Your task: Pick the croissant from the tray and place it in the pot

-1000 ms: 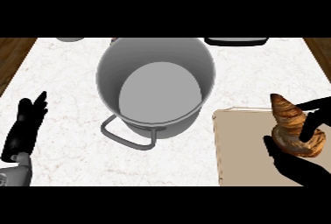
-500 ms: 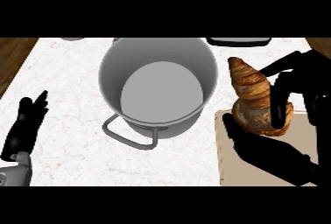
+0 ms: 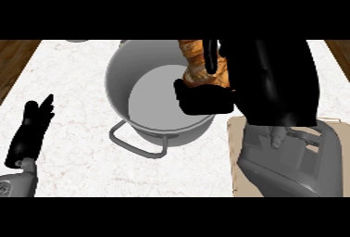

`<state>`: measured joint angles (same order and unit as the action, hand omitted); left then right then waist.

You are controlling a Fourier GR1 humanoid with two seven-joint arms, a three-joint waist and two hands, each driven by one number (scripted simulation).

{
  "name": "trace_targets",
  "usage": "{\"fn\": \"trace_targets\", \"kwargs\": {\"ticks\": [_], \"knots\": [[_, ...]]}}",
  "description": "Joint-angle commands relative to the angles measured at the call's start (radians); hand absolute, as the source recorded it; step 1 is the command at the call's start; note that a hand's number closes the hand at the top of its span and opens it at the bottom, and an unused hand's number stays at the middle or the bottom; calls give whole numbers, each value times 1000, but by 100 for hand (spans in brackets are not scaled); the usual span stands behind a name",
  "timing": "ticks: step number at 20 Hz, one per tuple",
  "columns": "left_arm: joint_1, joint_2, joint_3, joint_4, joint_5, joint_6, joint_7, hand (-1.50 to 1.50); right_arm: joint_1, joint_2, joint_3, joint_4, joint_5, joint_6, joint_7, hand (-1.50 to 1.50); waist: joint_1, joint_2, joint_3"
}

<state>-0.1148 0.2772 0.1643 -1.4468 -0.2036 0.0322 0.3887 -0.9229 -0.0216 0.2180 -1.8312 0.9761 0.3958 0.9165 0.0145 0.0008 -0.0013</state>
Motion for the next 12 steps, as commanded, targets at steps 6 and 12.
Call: {"fn": "trace_targets", "kwargs": {"ticks": [6, 12], "knots": [[-51, -21, -1, 53, -21, 26, -7, 0, -134, 21, 38, 416, -126, -192, 5, 150, 7, 4, 0], [-47, -35, -29, 39, -56, 40, 2, 0, -53, 21, 72, 566, -266, -357, 6, -150, 8, 5, 1]]}}
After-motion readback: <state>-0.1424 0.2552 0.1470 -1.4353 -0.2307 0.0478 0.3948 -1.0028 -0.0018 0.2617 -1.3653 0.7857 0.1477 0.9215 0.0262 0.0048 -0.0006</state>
